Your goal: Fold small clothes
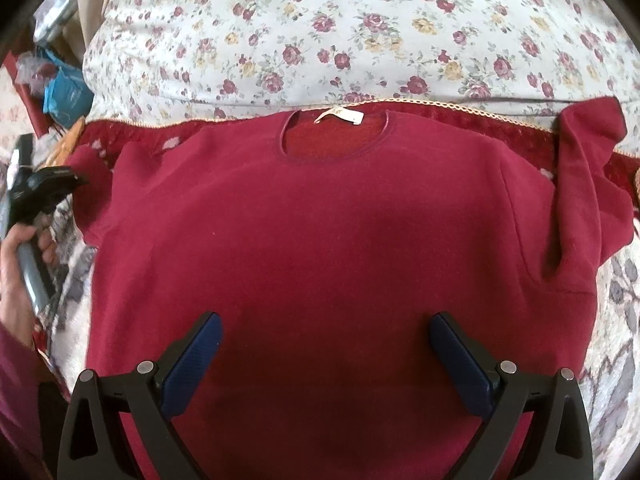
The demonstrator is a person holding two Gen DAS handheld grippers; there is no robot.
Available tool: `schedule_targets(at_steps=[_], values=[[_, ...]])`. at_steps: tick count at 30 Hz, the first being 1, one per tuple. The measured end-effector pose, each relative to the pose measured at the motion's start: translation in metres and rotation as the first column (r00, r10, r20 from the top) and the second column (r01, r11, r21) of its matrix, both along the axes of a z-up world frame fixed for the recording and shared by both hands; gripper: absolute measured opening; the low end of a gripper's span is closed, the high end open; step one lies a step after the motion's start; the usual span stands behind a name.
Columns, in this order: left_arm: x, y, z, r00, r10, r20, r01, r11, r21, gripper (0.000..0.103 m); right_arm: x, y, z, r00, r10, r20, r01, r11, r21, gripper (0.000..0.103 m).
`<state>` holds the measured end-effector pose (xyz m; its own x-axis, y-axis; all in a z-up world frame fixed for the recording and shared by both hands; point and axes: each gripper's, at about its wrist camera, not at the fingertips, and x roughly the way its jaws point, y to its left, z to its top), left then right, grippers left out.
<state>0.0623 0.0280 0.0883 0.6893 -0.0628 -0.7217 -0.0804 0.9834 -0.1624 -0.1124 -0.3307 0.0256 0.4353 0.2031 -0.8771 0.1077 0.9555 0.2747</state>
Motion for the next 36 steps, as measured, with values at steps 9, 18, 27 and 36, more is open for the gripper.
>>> schedule_targets(at_steps=[9, 18, 27, 36], values=[[-0.072, -0.161, -0.003, 0.910, -0.411, -0.050, 0.405, 0.909, -0.102, 0.009, -0.010, -0.022, 0.033, 0.993, -0.071, 0.095, 0.073, 0.997, -0.022, 0.103], [-0.121, -0.225, -0.032, 0.778, -0.605, -0.172, 0.604, 0.795, -0.060, 0.032, -0.020, -0.079, 0.042, 0.964, -0.244, 0.109, 0.246, 0.969, -0.004, 0.103], [-0.144, -0.122, 0.005, 0.913, -0.405, -0.048, 0.405, 0.888, 0.216, 0.070, -0.017, -0.066, 0.044, 0.975, -0.189, 0.114, 0.187, 0.982, 0.031, 0.103], [-0.100, -0.070, -0.043, 0.970, -0.181, -0.162, 0.207, 0.965, 0.159, 0.070, 0.038, 0.004, 0.052, 0.989, -0.011, 0.148, 0.012, 1.000, -0.005, 0.103]])
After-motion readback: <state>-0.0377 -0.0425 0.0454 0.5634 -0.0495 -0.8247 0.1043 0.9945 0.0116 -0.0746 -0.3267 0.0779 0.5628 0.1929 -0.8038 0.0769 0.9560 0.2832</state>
